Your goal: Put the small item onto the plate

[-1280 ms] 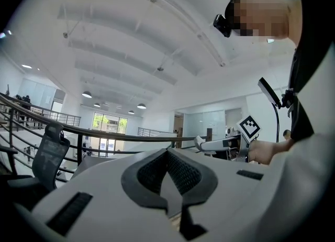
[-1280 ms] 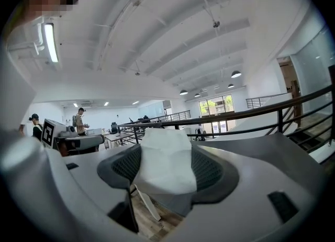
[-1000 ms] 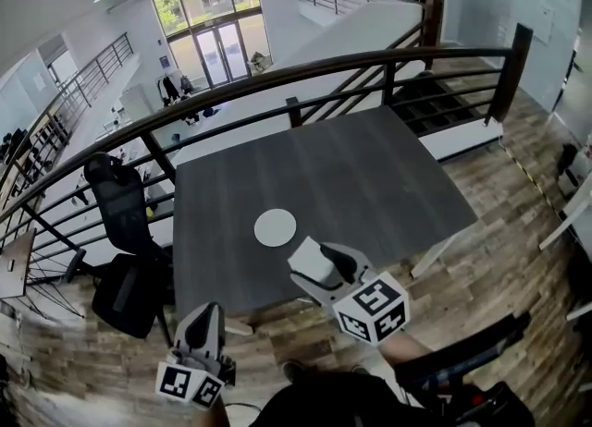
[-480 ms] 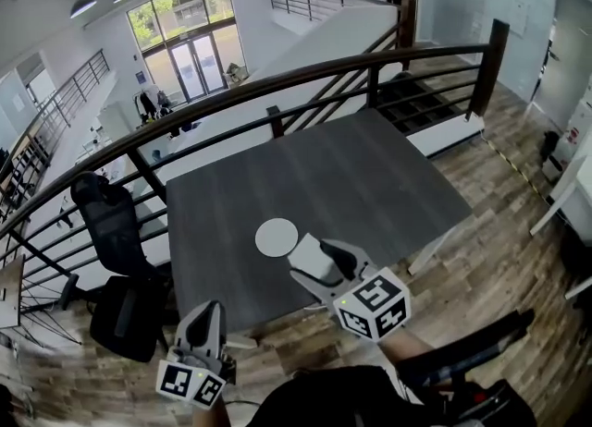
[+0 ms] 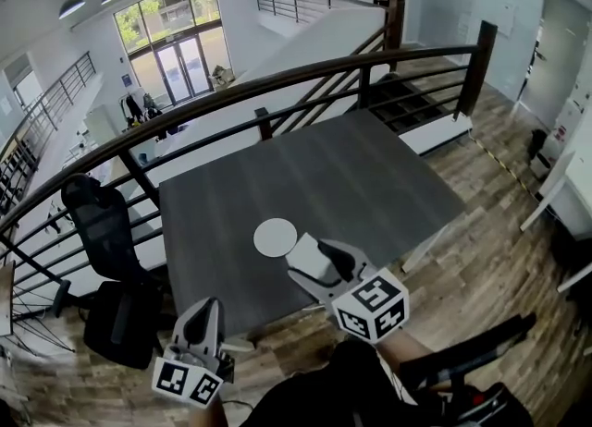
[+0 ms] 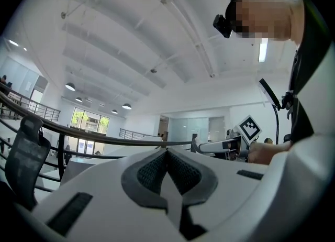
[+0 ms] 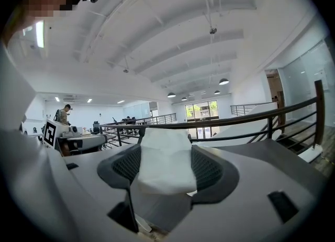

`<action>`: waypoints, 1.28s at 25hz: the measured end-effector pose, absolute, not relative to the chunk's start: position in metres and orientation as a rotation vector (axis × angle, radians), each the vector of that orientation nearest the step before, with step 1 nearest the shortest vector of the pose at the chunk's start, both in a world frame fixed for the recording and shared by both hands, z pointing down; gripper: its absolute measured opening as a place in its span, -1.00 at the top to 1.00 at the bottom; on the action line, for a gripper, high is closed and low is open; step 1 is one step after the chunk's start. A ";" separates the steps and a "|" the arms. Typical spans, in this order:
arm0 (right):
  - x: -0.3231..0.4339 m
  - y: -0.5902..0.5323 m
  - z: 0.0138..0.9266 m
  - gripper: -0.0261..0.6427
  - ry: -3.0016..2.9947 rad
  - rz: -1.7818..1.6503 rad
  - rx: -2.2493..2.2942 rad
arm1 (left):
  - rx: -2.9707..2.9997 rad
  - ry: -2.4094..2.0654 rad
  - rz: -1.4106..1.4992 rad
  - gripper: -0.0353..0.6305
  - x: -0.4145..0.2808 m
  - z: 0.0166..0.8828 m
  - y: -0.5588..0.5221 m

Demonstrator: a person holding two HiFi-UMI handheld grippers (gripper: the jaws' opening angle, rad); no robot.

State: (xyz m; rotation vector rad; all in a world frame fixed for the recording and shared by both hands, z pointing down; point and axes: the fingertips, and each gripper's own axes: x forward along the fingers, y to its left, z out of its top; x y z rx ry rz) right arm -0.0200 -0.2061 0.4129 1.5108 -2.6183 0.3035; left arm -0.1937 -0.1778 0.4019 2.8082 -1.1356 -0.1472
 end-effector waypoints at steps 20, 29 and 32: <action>0.001 -0.345 0.410 0.01 -2.713 0.306 1.311 | 2.705 -1.381 -0.121 0.88 -0.167 0.385 -0.273; -0.012 -0.419 0.425 0.01 -2.722 0.334 1.227 | 2.656 -1.519 -0.107 0.88 -0.176 0.378 -0.306; -0.017 -0.439 0.438 0.01 -2.708 0.363 1.200 | 2.638 -1.549 -0.092 0.88 -0.178 0.378 -0.312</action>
